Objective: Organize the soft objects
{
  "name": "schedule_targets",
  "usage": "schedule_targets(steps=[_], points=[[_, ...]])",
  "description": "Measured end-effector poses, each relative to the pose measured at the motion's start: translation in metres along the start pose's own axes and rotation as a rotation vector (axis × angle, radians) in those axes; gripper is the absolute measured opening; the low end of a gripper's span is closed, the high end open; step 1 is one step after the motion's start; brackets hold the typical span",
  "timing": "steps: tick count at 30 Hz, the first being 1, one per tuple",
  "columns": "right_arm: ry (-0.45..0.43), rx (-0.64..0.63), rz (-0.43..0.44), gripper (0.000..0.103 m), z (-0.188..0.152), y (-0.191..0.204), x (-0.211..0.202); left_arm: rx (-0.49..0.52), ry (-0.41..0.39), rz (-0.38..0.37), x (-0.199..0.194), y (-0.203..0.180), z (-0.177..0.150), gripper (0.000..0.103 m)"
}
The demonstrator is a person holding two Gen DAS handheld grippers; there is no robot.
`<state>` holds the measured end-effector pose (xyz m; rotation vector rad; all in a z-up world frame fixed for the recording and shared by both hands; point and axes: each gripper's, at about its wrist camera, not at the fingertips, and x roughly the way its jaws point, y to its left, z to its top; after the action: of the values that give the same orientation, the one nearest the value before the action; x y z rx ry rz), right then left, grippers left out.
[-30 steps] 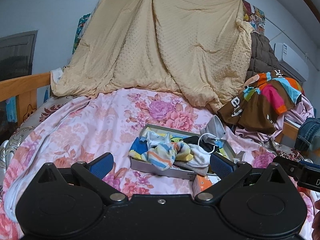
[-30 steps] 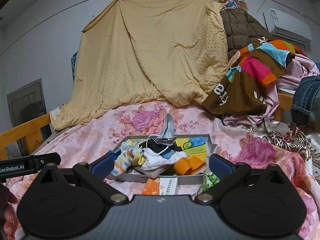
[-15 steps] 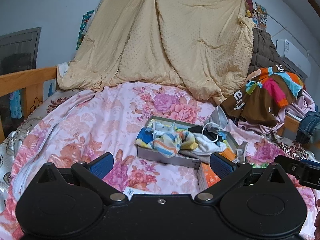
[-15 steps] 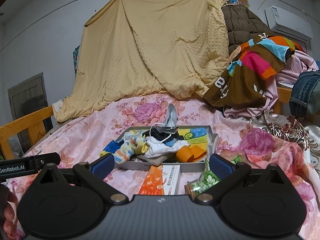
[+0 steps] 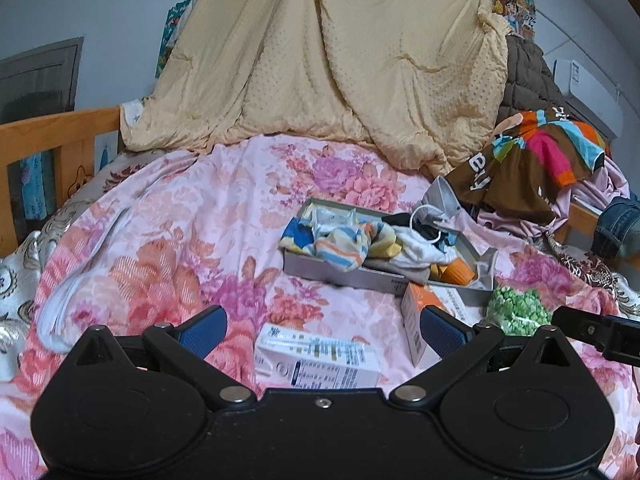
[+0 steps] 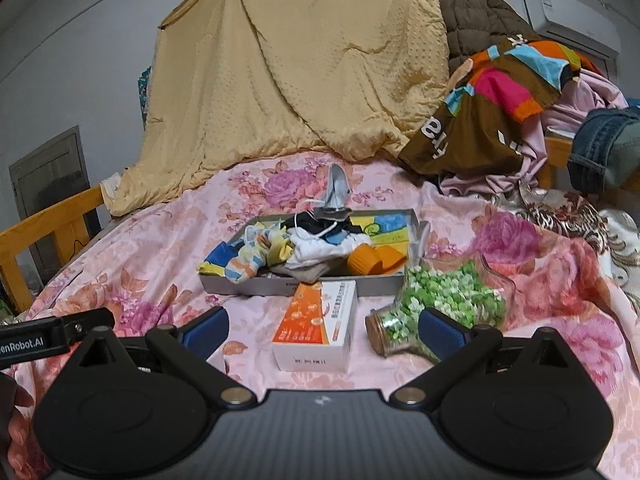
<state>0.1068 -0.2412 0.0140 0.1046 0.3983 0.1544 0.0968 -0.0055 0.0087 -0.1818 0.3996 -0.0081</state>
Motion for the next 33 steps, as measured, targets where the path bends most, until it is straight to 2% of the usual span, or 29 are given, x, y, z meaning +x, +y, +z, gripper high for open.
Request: schedule_targets(steps=[6,33], points=[[0.049,0.004,-0.011,0.103,-0.008,0.000,-0.002,0.001,0.032,0.014,-0.003,0.001,-0.010,0.102],[0.091,-0.026,-0.037,0.103,-0.021,0.005,-0.002,0.026,0.072,0.021,-0.006,0.001,-0.027,0.102]])
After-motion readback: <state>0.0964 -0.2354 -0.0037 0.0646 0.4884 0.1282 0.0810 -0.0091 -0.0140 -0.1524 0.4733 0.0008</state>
